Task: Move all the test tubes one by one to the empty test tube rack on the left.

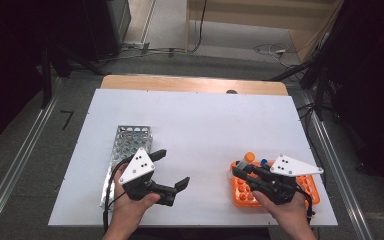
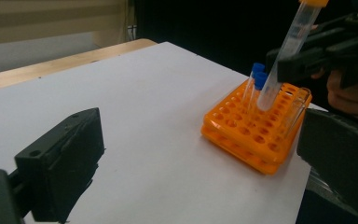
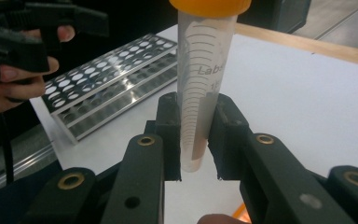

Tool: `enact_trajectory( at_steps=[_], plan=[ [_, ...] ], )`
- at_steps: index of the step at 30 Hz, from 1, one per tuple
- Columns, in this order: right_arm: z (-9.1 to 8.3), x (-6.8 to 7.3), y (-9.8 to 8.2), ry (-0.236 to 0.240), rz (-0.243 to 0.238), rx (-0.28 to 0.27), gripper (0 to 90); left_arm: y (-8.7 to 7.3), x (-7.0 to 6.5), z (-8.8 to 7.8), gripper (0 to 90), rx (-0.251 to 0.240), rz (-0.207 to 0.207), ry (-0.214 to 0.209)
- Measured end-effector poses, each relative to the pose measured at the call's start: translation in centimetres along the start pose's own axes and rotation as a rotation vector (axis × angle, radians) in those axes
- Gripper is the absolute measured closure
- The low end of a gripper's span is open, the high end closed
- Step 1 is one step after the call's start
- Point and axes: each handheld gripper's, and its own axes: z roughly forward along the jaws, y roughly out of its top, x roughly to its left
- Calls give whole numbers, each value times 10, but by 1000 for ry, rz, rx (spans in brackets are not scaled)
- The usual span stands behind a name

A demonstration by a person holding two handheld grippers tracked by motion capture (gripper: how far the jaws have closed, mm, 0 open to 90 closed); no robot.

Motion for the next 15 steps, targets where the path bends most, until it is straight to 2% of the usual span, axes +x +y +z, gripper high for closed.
enact_trajectory(
  at_steps=[3, 6, 9, 11, 12, 13, 14, 15],
  plan=[
    [8, 10, -3, 27, -14, 21, 731, 4, -9, 5, 92, 10, -6, 25],
    [13, 15, -5, 44, -22, 35, 730, 6, -14, 8, 166, 15, -1, 26],
    [18, 19, -8, 55, -21, 52, 730, 6, -21, 16, 212, 34, 4, -23],
    [21, 22, -9, 60, -24, 62, 731, 6, -23, 18, 250, 39, 8, -38],
    [22, 24, -10, 65, -28, 66, 730, 6, -27, 21, 266, 38, 7, -71],
    [24, 26, -10, 69, -34, 71, 731, 6, -27, 21, 287, 38, 7, -71],
    [25, 28, -10, 70, -40, 74, 731, 7, -31, 23, 307, 33, 4, -105],
    [26, 29, -11, 72, -44, 79, 730, 7, -31, 23, 325, 33, 4, -105]
  ],
)
